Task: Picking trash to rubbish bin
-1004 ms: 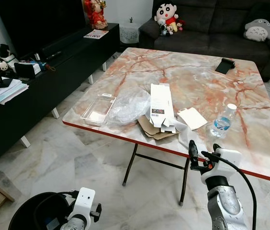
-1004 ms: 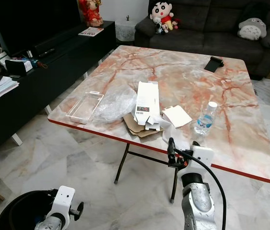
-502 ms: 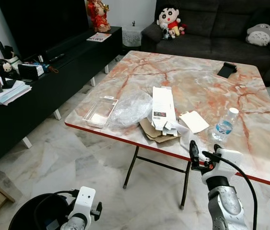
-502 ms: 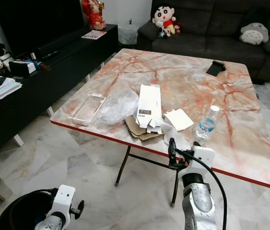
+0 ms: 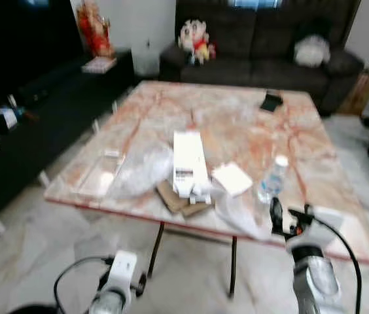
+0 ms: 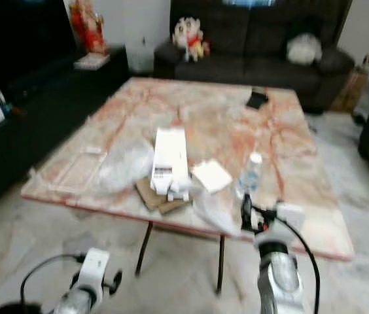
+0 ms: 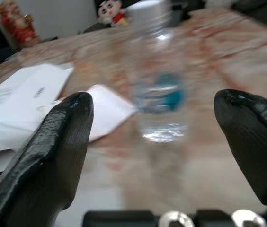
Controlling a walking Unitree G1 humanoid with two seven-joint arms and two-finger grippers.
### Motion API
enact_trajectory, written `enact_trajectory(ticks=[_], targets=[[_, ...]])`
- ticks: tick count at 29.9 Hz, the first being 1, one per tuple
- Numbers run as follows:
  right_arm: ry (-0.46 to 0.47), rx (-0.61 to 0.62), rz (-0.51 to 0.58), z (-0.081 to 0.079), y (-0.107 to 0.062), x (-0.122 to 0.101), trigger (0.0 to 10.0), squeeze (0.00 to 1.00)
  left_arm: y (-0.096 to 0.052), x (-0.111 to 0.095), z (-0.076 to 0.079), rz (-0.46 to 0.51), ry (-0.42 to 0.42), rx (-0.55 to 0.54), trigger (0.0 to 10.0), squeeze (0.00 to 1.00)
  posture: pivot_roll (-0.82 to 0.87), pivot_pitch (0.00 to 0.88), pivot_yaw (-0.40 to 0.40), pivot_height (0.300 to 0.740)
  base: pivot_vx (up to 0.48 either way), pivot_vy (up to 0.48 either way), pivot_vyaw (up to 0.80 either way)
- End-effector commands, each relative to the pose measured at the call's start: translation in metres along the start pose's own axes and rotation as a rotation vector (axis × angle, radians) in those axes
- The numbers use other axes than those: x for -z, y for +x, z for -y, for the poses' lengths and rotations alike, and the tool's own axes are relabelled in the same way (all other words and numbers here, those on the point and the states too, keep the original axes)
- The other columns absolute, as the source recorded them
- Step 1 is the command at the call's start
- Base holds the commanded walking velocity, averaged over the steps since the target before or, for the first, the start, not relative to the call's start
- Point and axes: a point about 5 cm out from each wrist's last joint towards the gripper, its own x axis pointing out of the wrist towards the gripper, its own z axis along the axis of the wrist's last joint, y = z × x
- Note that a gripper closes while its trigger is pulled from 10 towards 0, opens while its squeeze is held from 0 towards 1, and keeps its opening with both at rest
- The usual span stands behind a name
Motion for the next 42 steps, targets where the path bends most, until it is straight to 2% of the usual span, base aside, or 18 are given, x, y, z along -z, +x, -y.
enact_trajectory(ticks=[1, 13, 21, 27, 34, 42], targets=[[-0.014, -0.011, 0.007, -0.001, 0.002, -0.004, 10.0, 0.0, 0.0, -0.002, 0.001, 0.015, -0.005, 0.008, 10.0, 0.0, 0.04, 0.053, 0.003, 0.74, 0.0, 0.0, 0.0], [-0.019, -0.012, 0.001, 0.001, -0.001, -0.002, 10.0, 0.0, -0.001, 0.0, 0.004, 0.021, -0.008, 0.017, 10.0, 0.0, 0.04, 0.059, 0.002, 0.74, 0.0, 0.0, 0.0], [-0.04, -0.054, -0.068, 0.006, -0.013, 0.005, 10.0, 0.0, -0.002, 0.002, 0.004, 0.018, -0.008, 0.019, 10.0, 0.0, 0.04, 0.06, 0.001, 0.74, 0.0, 0.0, 0.0], [-0.049, -0.067, -0.087, 0.008, -0.016, 0.008, 10.0, 0.0, -0.002, 0.002, 0.004, 0.016, -0.006, 0.021, 10.0, 0.0, 0.04, 0.06, 0.001, 0.74, 0.0, 0.0, 0.0], [-0.025, -0.124, -0.108, -0.005, -0.013, 0.01, 10.0, 0.0, -0.003, 0.004, 0.004, 0.01, -0.002, 0.023, 10.0, 0.0, 0.04, 0.058, -0.004, 0.74, 0.0, 0.0, 0.0], [-0.028, -0.147, -0.116, -0.009, -0.01, 0.009, 10.0, 0.0, -0.003, 0.006, 0.004, 0.001, -0.003, 0.018, 10.0, 0.0, 0.04, 0.058, -0.009, 0.74, 0.0, 0.0, 0.0]])
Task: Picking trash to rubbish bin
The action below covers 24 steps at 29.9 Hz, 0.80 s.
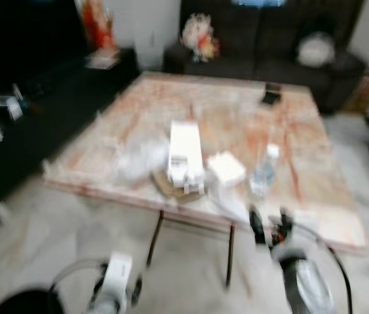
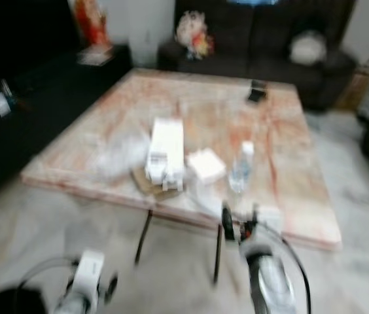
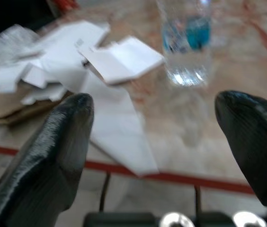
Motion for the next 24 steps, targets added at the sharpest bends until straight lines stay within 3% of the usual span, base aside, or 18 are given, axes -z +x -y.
enact_trajectory(ticks=[1, 24], targets=[[0.004, -0.008, 0.004, -0.002, 0.001, -0.003, 10.0, 0.0, 0.002, -0.006, -0.002, 0.019, 0.012, -0.006, 10.0, 0.0, 0.04, 0.058, -0.009, 0.74, 0.0, 0.0, 0.0], [0.015, -0.071, -0.009, -0.02, 0.008, -0.003, 10.0, 0.0, -0.002, 0.003, 0.0, 0.003, 0.009, -0.008, 10.0, 0.0, 0.05, 0.071, -0.025, 0.74, 0.0, 0.0, 0.0]])
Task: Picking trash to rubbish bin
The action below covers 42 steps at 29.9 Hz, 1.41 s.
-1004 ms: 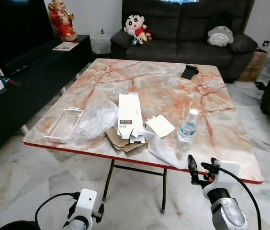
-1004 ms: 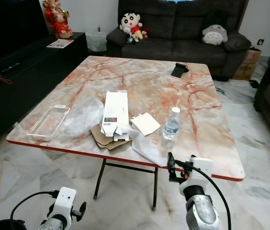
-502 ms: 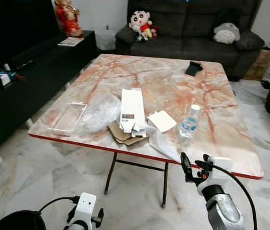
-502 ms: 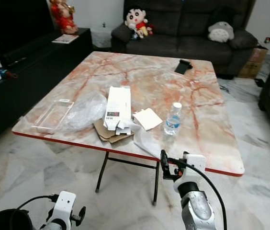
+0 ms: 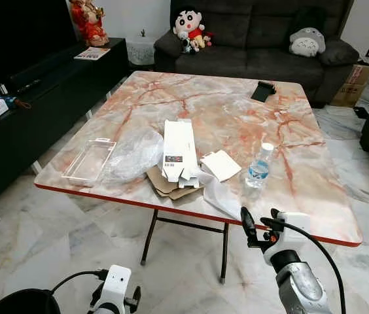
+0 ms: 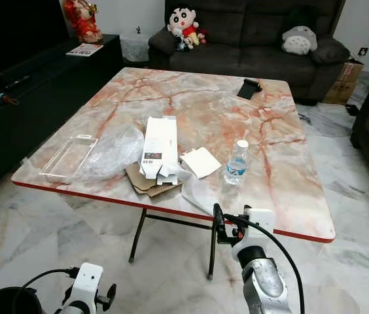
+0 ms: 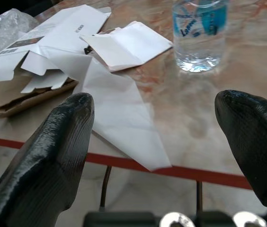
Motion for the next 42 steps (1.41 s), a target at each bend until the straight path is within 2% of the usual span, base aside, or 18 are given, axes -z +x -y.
enact_trajectory(ticks=[1, 9, 18, 42], targets=[[-0.006, -0.015, 0.003, -0.004, 0.003, -0.003, 10.0, 0.0, -0.001, 0.001, -0.001, 0.007, 0.012, -0.005, 10.0, 0.0, 0.05, 0.073, -0.024, 0.74, 0.0, 0.0, 0.0], [-0.015, -0.06, -0.023, -0.017, 0.015, 0.0, 10.0, 0.0, 0.002, -0.006, -0.008, 0.019, 0.019, -0.026, 10.0, 0.0, 0.06, 0.072, -0.021, 0.74, 0.0, 0.0, 0.0], [-0.034, -0.094, -0.067, -0.026, 0.022, 0.009, 10.0, 0.0, 0.004, -0.01, -0.009, 0.032, 0.023, -0.028, 10.0, 0.0, 0.06, 0.068, -0.024, 0.74, 0.0, 0.0, 0.0], [-0.073, -0.102, -0.083, -0.03, 0.036, 0.019, 10.0, 0.0, 0.005, -0.018, -0.005, 0.075, 0.045, -0.024, 10.0, 0.0, 0.07, 0.08, -0.034, 0.74, 0.0, 0.0, 0.0]])
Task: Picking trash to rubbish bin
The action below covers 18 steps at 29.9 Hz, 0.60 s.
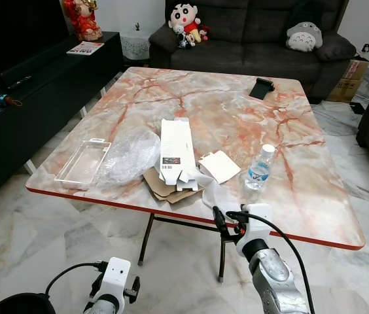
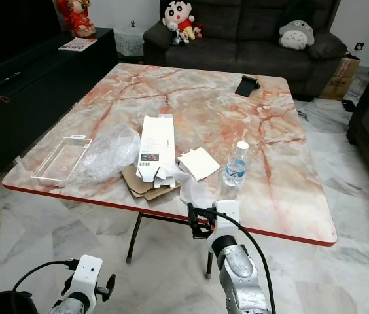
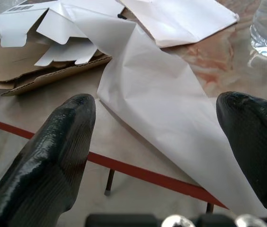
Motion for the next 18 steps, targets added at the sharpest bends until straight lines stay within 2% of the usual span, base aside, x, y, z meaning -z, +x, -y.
enact_trajectory(ticks=[1, 16, 18], targets=[[-0.006, 0.001, 0.002, -0.0003, 0.0019, -0.0003, 10.0, 0.0, -0.0004, 0.0002, 0.0003, 0.004, 0.02, 0.0, 10.0, 0.0, 0.07, 0.08, -0.034, 0.74, 0.0, 0.0, 0.0], [-0.017, 0.031, -0.013, -0.002, 0.0066, 0.0058, 10.0, 0.0, -0.0007, -0.0003, -0.0002, 0.012, 0.038, -0.001, 10.0, 0.0, 0.09, 0.08, -0.034, 0.74, 0.0, 0.0, 0.0], [-0.02, 0.059, -0.022, 0.0025, 0.0069, 0.0077, 10.0, 0.0, -0.0007, -0.0006, -0.0005, 0.014, 0.042, -0.002, 10.0, 0.0, 0.09, 0.08, -0.034, 0.74, 0.0, 0.0, 0.0]])
